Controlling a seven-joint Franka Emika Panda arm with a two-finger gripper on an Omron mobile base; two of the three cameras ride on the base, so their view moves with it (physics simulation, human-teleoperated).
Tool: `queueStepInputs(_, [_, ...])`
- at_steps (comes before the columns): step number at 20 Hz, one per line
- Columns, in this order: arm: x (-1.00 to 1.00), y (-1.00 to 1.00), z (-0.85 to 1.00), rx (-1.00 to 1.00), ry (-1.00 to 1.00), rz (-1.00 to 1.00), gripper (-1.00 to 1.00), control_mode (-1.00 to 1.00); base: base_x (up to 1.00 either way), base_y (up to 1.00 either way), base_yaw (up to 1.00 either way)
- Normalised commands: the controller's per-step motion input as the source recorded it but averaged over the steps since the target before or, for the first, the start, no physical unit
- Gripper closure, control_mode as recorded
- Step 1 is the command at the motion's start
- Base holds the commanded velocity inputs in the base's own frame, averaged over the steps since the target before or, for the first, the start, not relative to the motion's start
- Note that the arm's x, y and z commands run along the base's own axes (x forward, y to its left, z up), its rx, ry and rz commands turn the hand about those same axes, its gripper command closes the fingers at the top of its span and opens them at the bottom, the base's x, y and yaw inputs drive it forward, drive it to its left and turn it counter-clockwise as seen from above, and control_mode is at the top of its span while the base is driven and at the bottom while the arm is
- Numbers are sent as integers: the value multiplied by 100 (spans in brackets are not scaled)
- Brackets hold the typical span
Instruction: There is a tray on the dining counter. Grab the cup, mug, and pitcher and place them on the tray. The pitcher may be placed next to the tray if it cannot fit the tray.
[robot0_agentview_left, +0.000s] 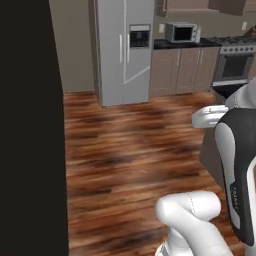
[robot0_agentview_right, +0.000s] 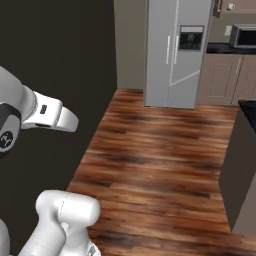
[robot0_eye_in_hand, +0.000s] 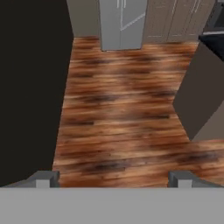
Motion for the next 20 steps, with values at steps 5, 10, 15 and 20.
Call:
queueStepInputs(5, [0,0,0,0,0,0,-100,100,100,100,-12])
queueStepInputs(10, [0,0,0,0,0,0,-100,100,100,96,-35])
queueStepInputs(15, [0,0,0,0,0,0,-100,100,96,83,-59])
queueStepInputs(20, [0,0,0,0,0,0,-100,100,85,79,-66])
